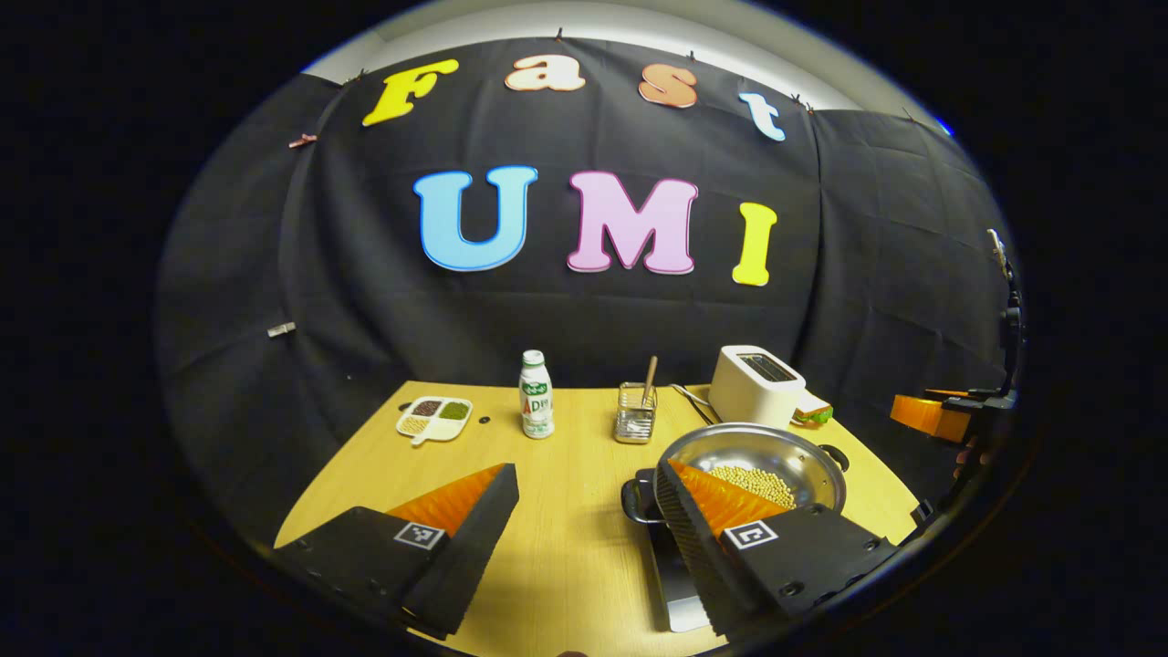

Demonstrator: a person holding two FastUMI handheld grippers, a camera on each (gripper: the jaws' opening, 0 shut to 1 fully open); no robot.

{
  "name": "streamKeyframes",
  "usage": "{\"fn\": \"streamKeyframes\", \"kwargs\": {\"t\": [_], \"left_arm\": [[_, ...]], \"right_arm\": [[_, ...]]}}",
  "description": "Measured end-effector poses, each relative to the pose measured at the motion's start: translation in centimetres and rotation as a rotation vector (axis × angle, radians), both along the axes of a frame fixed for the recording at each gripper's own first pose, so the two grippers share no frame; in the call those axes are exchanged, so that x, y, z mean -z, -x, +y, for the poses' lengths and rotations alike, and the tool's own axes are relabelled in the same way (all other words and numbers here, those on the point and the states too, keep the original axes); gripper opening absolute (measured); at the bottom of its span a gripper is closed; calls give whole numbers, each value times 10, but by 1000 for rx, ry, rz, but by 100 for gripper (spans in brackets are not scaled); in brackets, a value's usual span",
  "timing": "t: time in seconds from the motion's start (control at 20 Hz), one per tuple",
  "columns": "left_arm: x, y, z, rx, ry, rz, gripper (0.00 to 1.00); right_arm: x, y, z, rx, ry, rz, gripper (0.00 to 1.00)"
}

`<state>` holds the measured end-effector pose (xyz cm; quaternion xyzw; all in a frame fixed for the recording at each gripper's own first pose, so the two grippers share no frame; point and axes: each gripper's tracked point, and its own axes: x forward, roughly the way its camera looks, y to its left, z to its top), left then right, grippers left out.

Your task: First push the handle of the pot to place it horizontally, then grasp the pot with both hands and set it on the induction cooktop.

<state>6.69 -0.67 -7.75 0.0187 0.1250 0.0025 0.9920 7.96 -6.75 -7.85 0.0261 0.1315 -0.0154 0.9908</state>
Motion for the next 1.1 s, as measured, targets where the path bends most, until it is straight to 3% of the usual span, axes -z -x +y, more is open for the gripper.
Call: {"fn": "streamKeyframes", "kwargs": {"t": [0.2, 0.3, 0.5, 0.7, 1.1], "left_arm": [[-32, 44, 10, -51, -44, -90, 95], [-41, 65, 10, -79, -42, -127, 95], [-42, 97, 5, -129, -24, -178, 95], [-42, 120, -4, -128, -16, -205, 95], [-22, 118, -23, -97, 27, -147, 95]], "right_arm": [[-55, 25, 6, -8, 90, -208, 98], [-61, 40, 11, -14, 100, -242, 98], [-42, 71, 22, -54, 72, -187, 98], [-26, 94, 25, -69, 69, -147, 97], [-21, 95, 36, -102, 31, -120, 97]]}}
